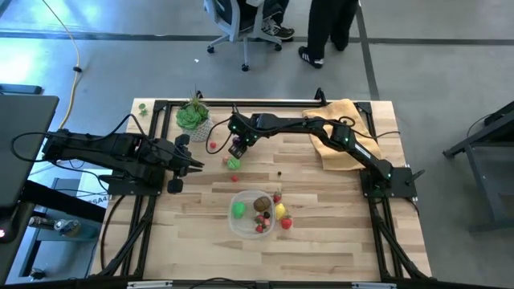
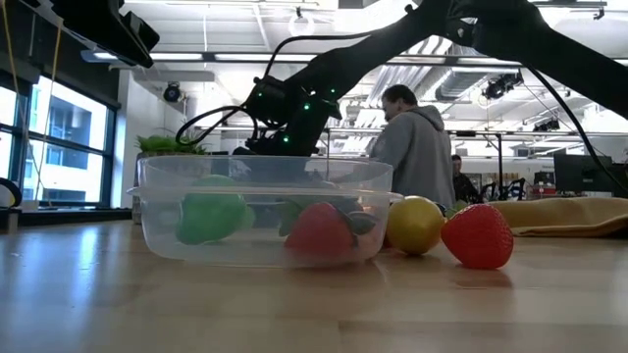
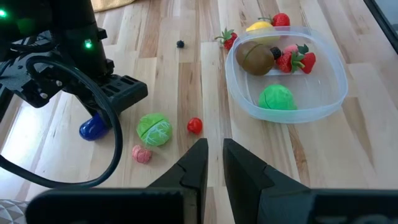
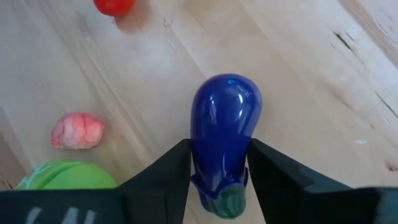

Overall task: Pick and placing Produce into tupperware
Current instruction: Put the violet eggplant into the transparent bin

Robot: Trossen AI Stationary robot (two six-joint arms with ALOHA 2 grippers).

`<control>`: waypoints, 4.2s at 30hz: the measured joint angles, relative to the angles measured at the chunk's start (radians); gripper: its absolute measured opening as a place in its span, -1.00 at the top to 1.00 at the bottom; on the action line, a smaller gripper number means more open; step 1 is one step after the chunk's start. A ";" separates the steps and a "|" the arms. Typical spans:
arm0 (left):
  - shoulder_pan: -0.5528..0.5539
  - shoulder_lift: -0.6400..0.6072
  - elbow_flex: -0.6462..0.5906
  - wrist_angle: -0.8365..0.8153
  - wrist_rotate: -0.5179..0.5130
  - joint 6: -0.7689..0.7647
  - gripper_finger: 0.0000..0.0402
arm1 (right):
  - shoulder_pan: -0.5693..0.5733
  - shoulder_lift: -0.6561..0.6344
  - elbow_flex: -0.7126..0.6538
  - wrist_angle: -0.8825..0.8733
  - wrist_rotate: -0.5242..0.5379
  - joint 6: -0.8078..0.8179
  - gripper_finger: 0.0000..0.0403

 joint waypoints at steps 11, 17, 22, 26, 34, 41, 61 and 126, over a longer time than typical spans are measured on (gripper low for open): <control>0.000 0.000 0.000 0.000 0.000 0.000 0.80 | 0.000 0.000 0.000 0.010 -0.001 -0.002 0.41; 0.000 0.000 0.000 0.000 0.000 0.000 0.80 | 0.000 0.000 0.004 0.016 -0.028 -0.002 0.42; 0.000 0.000 0.000 0.000 0.000 0.000 0.80 | 0.000 0.000 0.065 -0.037 -0.043 -0.023 0.42; 0.000 0.000 0.000 0.000 0.000 0.000 0.80 | 0.000 0.000 0.148 -0.122 -0.043 -0.054 0.42; 0.000 0.000 0.000 0.000 0.000 0.000 0.80 | 0.002 0.000 0.326 -0.399 -0.074 -0.151 0.42; 0.000 0.000 0.000 0.000 0.000 0.000 0.80 | 0.021 -0.084 0.294 -0.513 -0.128 -0.215 0.42; 0.000 0.000 0.000 0.000 0.000 0.000 0.80 | 0.344 -0.183 0.292 -0.633 0.007 0.009 0.42; 0.000 0.000 0.000 0.000 0.000 0.000 0.80 | 0.589 0.071 0.291 -0.449 -0.016 0.105 0.40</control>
